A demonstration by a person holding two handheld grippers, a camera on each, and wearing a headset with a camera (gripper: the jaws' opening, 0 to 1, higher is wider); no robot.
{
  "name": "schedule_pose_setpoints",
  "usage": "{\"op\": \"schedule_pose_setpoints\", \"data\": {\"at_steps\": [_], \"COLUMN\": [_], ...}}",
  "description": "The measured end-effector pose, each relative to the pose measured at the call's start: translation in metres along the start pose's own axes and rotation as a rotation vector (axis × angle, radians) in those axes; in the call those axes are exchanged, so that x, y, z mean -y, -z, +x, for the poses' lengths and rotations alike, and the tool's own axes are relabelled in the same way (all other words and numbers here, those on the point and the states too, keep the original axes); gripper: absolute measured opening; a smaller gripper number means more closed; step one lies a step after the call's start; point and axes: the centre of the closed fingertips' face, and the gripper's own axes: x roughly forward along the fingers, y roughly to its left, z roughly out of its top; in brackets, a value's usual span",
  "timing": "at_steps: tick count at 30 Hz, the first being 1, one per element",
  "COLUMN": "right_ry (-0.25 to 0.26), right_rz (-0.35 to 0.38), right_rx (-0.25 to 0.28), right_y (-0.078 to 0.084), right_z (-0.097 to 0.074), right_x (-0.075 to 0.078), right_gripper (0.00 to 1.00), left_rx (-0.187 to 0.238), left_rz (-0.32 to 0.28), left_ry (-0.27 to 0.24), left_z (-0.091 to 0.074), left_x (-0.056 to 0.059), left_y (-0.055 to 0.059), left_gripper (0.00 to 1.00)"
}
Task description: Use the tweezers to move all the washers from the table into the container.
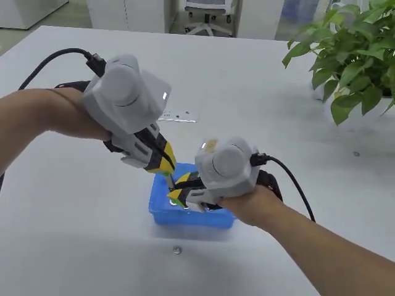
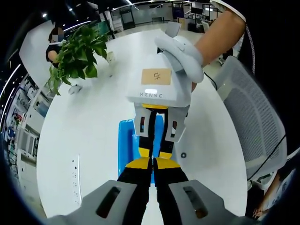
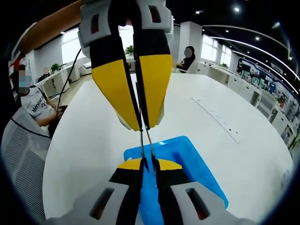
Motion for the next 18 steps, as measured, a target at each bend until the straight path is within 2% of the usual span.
{"op": "schedule_pose_setpoints", "data": {"at_steps": [18], "right_ry": [0.02], "right_rz": [-0.017], "right_rx": [0.039], "right_y": [-0.009], "right_z": [-0.019], "right_x": [-0.027], "right_gripper": [0.12], "left_rx": [0.006], "left_rz": [0.018], "left_ry": [-0.002], "left_z": [-0.013], "left_x": [0.026], "left_y": [-0.015], "left_gripper": [0.05]}}
